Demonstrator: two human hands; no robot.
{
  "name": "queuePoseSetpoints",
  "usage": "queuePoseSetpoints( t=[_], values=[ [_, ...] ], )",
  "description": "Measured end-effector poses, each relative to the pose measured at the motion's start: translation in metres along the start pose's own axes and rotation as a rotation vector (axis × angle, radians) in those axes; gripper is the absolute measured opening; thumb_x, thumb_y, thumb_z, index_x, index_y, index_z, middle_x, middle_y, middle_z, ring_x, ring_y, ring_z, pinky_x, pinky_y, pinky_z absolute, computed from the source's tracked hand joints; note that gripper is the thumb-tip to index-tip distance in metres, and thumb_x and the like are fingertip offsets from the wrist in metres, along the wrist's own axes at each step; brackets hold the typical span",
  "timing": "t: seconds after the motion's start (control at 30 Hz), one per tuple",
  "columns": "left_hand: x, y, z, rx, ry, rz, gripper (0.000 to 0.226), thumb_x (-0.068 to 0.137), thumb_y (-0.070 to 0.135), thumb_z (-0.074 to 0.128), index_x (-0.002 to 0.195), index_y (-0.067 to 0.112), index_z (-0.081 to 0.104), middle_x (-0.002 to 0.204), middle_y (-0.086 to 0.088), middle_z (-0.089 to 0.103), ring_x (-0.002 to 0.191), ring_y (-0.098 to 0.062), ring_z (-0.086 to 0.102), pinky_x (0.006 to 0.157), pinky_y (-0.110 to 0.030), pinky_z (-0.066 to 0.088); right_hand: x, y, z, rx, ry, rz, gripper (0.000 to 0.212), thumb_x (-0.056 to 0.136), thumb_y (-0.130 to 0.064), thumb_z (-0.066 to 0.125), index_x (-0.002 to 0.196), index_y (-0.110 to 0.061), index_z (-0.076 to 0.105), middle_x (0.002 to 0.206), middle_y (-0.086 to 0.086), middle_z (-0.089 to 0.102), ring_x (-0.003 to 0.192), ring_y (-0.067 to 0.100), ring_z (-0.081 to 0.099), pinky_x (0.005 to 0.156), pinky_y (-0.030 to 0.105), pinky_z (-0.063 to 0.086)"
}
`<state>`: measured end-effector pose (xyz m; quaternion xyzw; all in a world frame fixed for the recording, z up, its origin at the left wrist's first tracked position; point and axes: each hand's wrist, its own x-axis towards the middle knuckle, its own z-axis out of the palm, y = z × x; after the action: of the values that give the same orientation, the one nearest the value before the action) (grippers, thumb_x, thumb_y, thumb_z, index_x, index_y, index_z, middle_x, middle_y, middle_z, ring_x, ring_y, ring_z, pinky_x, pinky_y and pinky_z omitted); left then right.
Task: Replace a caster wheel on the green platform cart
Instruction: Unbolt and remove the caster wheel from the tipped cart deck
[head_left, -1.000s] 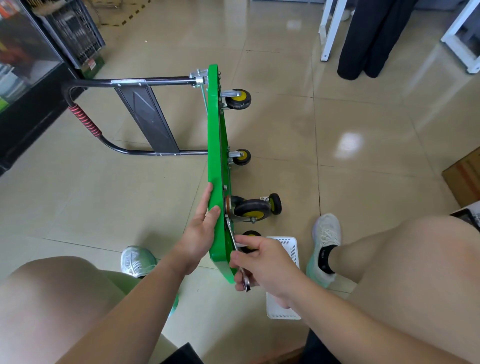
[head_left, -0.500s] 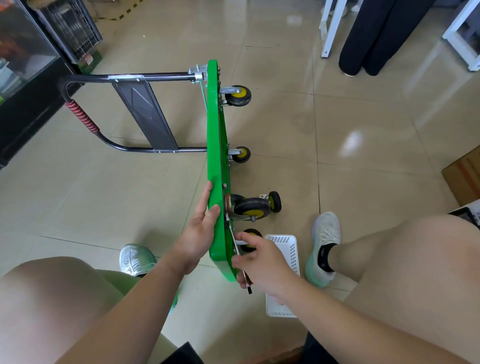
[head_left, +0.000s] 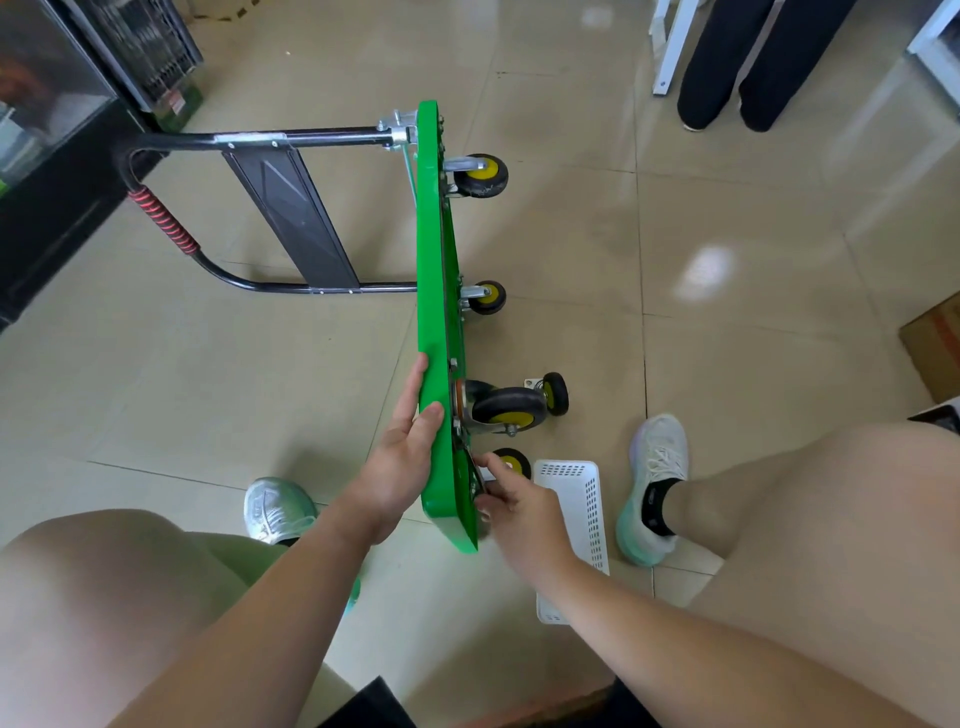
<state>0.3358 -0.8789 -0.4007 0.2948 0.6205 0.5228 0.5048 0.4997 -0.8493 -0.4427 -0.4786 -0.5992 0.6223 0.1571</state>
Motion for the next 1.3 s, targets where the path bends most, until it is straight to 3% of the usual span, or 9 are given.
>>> queuePoseSetpoints(
  t=[0.13, 0.27, 0.37, 0.47, 0.6, 0.7, 0.97, 1.3],
  values=[
    [0.000, 0.000, 0.000, 0.002, 0.001, -0.005, 0.052, 0.113, 0.031, 0.035, 0.146, 0.071, 0.026, 0.153, 0.014, 0.049, 0.132, -0.017, 0.058, 0.112, -0.051, 0.048, -0.004, 0.002, -0.003, -0.028, 0.004, -0.006, 0.053, 0.097, -0.002, 0.058, 0.135, -0.039, 0.062, 0.108, -0.015, 0.076, 0.098, 0.002, 0.069, 0.088, 0.016, 0.051],
    [0.000, 0.001, 0.000, 0.013, -0.002, 0.006, 0.052, 0.110, 0.037, 0.039, 0.140, 0.077, 0.027, 0.155, 0.015, 0.047, 0.134, -0.015, 0.056, 0.114, -0.050, 0.045, -0.021, -0.006, -0.007, -0.014, -0.060, 0.089, 0.053, 0.096, -0.002, 0.059, 0.134, -0.039, 0.061, 0.083, -0.018, 0.076, 0.061, 0.002, 0.063, 0.063, 0.017, 0.050],
    [0.000, 0.001, 0.001, 0.019, -0.001, 0.010, 0.052, 0.100, 0.048, 0.043, 0.138, 0.079, 0.028, 0.157, 0.014, 0.045, 0.137, -0.016, 0.054, 0.115, -0.051, 0.043, -0.036, -0.016, -0.010, 0.040, -0.098, 0.140, 0.053, 0.096, 0.000, 0.058, 0.137, -0.034, 0.058, 0.063, -0.009, 0.070, 0.053, 0.013, 0.060, 0.056, 0.024, 0.052],
    [-0.001, -0.001, 0.000, 0.021, -0.004, 0.021, 0.050, 0.103, 0.046, 0.042, 0.138, 0.079, 0.027, 0.155, 0.013, 0.047, 0.136, -0.018, 0.055, 0.113, -0.053, 0.045, -0.048, -0.032, -0.016, 0.137, -0.119, 0.180, 0.053, 0.094, 0.003, 0.060, 0.137, -0.029, 0.060, 0.069, 0.003, 0.072, 0.057, 0.022, 0.063, 0.059, 0.034, 0.058],
    [-0.001, 0.000, 0.001, 0.023, -0.001, 0.021, 0.050, 0.111, 0.038, 0.038, 0.138, 0.079, 0.027, 0.156, 0.014, 0.045, 0.136, -0.017, 0.054, 0.114, -0.052, 0.044, -0.055, -0.051, -0.026, 0.210, -0.160, 0.214, 0.047, 0.095, -0.003, 0.066, 0.137, -0.023, 0.060, 0.078, 0.011, 0.075, 0.059, 0.025, 0.066, 0.054, 0.027, 0.054],
    [-0.001, 0.000, 0.001, 0.018, 0.001, 0.015, 0.051, 0.111, 0.037, 0.038, 0.137, 0.080, 0.027, 0.157, 0.014, 0.044, 0.139, -0.018, 0.052, 0.116, -0.052, 0.042, -0.051, -0.058, -0.026, 0.264, -0.158, 0.243, 0.047, 0.095, -0.004, 0.066, 0.139, -0.018, 0.059, 0.086, 0.015, 0.073, 0.060, 0.026, 0.064, 0.057, 0.029, 0.056],
    [0.000, 0.001, 0.002, 0.023, 0.009, 0.021, 0.053, 0.113, 0.030, 0.036, 0.138, 0.076, 0.029, 0.154, 0.015, 0.049, 0.135, -0.013, 0.056, 0.116, -0.048, 0.043, -0.040, -0.065, -0.016, 0.325, -0.161, 0.242, 0.048, 0.094, -0.006, 0.067, 0.141, -0.012, 0.057, 0.081, 0.011, 0.067, 0.057, 0.024, 0.061, 0.067, 0.041, 0.060],
    [0.001, -0.001, 0.000, 0.034, 0.006, 0.016, 0.054, 0.113, 0.029, 0.035, 0.147, 0.070, 0.025, 0.155, 0.014, 0.048, 0.133, -0.012, 0.057, 0.116, -0.047, 0.043, -0.024, -0.067, -0.017, 0.343, -0.171, 0.280, 0.045, 0.093, -0.007, 0.069, 0.137, -0.015, 0.060, 0.077, 0.012, 0.065, 0.056, 0.025, 0.059, 0.060, 0.036, 0.058]
  ],
)
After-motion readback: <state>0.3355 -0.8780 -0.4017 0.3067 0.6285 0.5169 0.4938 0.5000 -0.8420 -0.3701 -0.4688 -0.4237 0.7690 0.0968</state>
